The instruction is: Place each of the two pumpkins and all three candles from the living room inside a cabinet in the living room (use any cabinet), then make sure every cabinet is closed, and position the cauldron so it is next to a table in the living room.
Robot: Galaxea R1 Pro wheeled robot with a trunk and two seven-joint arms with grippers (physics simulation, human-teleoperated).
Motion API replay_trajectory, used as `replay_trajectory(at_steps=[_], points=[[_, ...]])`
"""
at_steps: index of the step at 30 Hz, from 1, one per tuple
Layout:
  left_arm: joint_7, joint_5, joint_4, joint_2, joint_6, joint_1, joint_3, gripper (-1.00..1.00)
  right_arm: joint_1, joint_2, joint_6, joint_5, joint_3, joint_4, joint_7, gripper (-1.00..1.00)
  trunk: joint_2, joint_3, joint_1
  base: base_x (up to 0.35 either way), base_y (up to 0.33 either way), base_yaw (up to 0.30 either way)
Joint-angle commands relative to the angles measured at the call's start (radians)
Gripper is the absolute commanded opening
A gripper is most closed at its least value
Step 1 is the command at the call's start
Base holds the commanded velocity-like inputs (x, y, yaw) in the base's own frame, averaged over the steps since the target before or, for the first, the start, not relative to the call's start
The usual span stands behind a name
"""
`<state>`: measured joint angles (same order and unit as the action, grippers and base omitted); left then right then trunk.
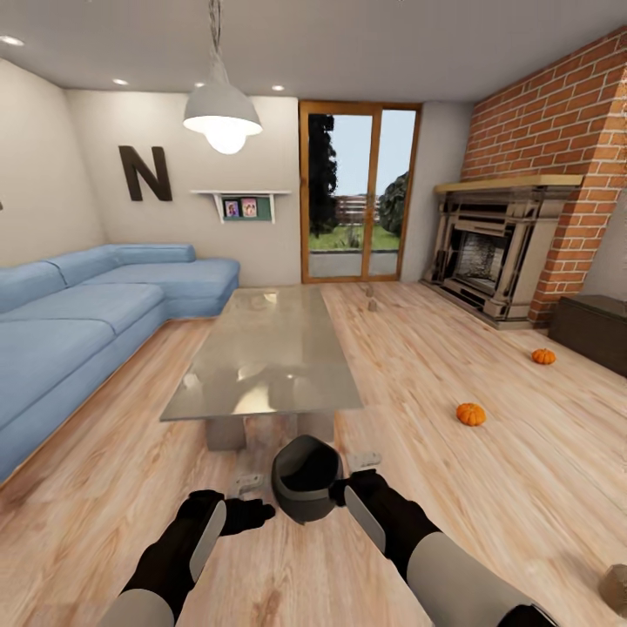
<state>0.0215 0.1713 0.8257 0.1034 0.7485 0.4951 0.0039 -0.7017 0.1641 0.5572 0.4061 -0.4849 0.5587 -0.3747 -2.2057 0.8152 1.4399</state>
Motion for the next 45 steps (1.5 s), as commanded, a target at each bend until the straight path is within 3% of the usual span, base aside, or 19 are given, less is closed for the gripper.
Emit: replay_trajectory(at_steps=[1, 12, 16, 23, 27, 29, 33, 37, 41, 45], points=[[0.0, 0.003, 0.001, 0.0, 0.005, 0.0, 0.001, 1.0, -0.001, -0.001, 0.003, 0.011, -0.006, 0.001, -0.009, 1.0, 0.007, -0.002, -0.005, -0.319, 0.0, 0.0], [-0.001, 0.002, 0.0, -0.01, 0.005, 0.0, 0.005, 1.0, -0.001, -0.006, 0.017, 0.027, 0.013, -0.002, -0.01, 1.0, 0.084, -0.037, -0.047, -0.246, 0.0, 0.0], [-0.004, 0.001, -0.005, -0.027, 0.01, 0.0, 0.051, 1.0, 0.005, -0.006, 0.007, 0.029, 0.02, -0.006, -0.008, 1.0, 0.112, -0.049, -0.062, -0.113, 0.0, 0.0], [-0.118, 0.004, -0.018, -0.033, 0.05, -0.001, 0.083, 1.0, 0.021, -0.006, -0.01, 0.031, 0.021, -0.017, -0.009, 1.0, 0.161, -0.071, -0.089, -0.016, 0.0, 0.0], [-0.143, 0.005, -0.104, -0.039, 0.04, -0.002, 0.095, 1.0, 0.073, -0.008, -0.073, 0.032, 0.022, -0.024, -0.014, 1.0, 0.189, -0.084, -0.104, -0.001, 0.0, 0.0], [-0.147, 0.003, -0.175, -0.047, -0.011, -0.002, 0.139, 1.0, 0.091, -0.015, -0.133, 0.032, 0.022, -0.071, -0.016, 1.0, 0.203, -0.09, -0.112, 0.0, 0.0, 0.0], [-0.148, 0.001, -0.282, -0.08, -0.108, -0.001, 0.175, 1.0, 0.098, -0.019, -0.252, 0.049, 0.026, -0.185, -0.016, 1.0, 0.231, -0.102, -0.127, 0.0, 0.0, 0.0], [-0.151, 0.001, -0.381, -0.124, -0.222, -0.001, 0.185, 1.0, 0.1, -0.019, -0.349, 0.075, 0.03, -0.273, -0.016, 1.0, 0.259, -0.115, -0.143, 0.0, 0.0, 0.0], [-0.181, -0.001, -0.471, -0.136, -0.333, -0.001, 0.185, 1.0, 0.1, -0.02, -0.394, 0.083, 0.032, -0.313, -0.016, 1.0, 0.287, -0.128, -0.158, 0.0, 0.0, 0.0], [-0.261, 0.001, -0.493, -0.138, -0.376, -0.005, 0.184, 1.0, 0.1, -0.019, -0.443, 0.097, 0.031, -0.354, -0.016, 1.0, 0.315, -0.14, -0.173, 0.0, 0.0, 0.0]])
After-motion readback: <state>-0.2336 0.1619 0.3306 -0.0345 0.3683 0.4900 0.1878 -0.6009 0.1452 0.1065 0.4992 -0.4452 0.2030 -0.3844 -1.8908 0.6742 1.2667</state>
